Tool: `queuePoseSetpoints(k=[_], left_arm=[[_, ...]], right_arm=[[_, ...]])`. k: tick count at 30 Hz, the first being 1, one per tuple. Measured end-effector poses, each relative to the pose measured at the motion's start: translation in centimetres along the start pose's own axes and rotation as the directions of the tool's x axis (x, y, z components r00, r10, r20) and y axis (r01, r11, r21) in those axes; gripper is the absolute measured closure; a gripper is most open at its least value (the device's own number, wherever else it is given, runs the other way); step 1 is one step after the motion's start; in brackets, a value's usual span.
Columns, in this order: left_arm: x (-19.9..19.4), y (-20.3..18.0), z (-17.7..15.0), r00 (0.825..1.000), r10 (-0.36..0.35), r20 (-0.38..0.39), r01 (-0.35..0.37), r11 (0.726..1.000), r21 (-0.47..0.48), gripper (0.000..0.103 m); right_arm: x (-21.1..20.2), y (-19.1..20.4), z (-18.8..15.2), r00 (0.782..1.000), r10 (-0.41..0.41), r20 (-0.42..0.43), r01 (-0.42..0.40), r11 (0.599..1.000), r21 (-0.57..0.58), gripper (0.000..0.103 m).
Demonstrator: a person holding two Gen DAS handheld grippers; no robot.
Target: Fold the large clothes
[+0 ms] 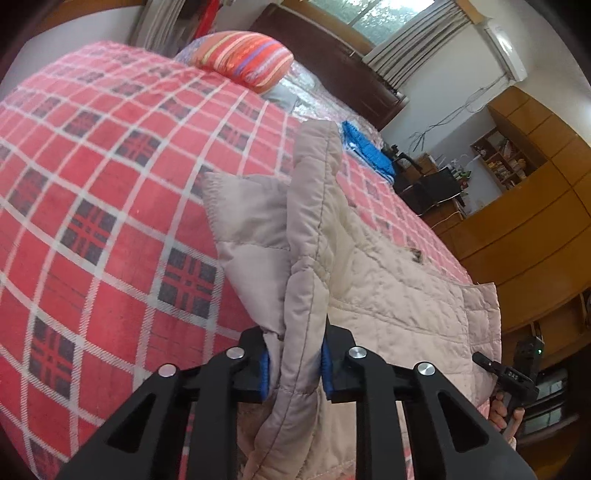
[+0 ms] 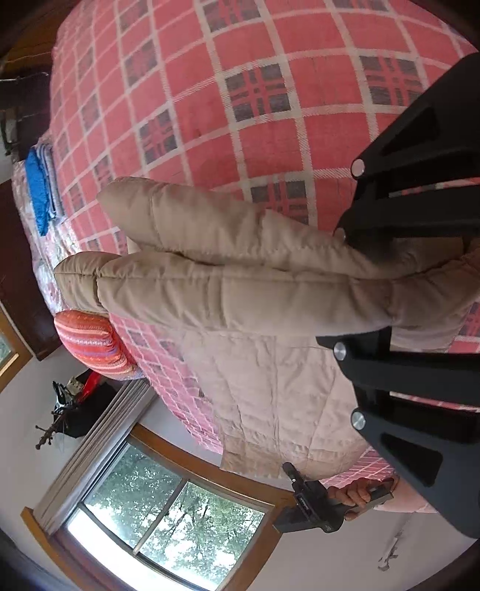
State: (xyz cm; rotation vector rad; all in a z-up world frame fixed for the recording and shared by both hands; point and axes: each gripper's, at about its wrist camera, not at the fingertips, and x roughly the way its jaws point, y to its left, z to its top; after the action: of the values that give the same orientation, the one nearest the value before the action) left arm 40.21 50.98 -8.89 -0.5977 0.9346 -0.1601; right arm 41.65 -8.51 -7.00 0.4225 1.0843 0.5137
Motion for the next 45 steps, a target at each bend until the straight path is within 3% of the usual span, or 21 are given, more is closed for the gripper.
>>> queuePoseSetpoints(k=[7, 12, 18, 25, 34, 41, 45], left_arm=[[-4.4, -3.2, -0.6, 0.999, -0.017, 0.052, 0.013, 0.996, 0.094, 0.084], [-8.7, -5.8, -2.7, 0.996, -0.058, 0.072, 0.047, 0.988, 0.149, 0.084], [-13.9, -7.6, -7.5, 0.993, -0.089, 0.082, 0.07, 0.975, 0.21, 0.084], [-17.3, -7.9, -13.6, 0.994, -0.089, 0.067, 0.068, 0.962, 0.265, 0.084], [-18.9, -4.3, -21.3, 0.996, -0.071, 0.058, 0.053, 0.96, 0.273, 0.084], [-15.8, -0.2, -24.9, 1.0, -0.003, -0.001, 0.004, 0.976, 0.22, 0.082], [-13.6, 2.6, -26.0, 0.999, 0.041, -0.027, -0.035, 0.983, 0.181, 0.075]], right_arm=[[-4.4, 2.6, -1.0, 0.999, 0.001, 0.042, 0.002, 0.998, -0.068, 0.088], [-9.1, 4.3, -3.8, 0.997, -0.011, 0.077, 0.02, 0.993, -0.115, 0.088], [-14.7, 5.8, -8.2, 0.993, -0.015, 0.115, 0.034, 0.986, -0.162, 0.088], [-19.3, 7.3, -14.7, 0.989, -0.032, 0.145, 0.062, 0.976, -0.207, 0.088], [-19.1, 6.2, -22.3, 0.993, -0.029, 0.113, 0.051, 0.979, -0.198, 0.088], [-15.8, 3.1, -25.5, 0.998, -0.053, 0.038, 0.057, 0.992, -0.111, 0.088], [-14.1, 0.9, -26.3, 0.999, -0.043, 0.009, 0.043, 0.998, -0.048, 0.086]])
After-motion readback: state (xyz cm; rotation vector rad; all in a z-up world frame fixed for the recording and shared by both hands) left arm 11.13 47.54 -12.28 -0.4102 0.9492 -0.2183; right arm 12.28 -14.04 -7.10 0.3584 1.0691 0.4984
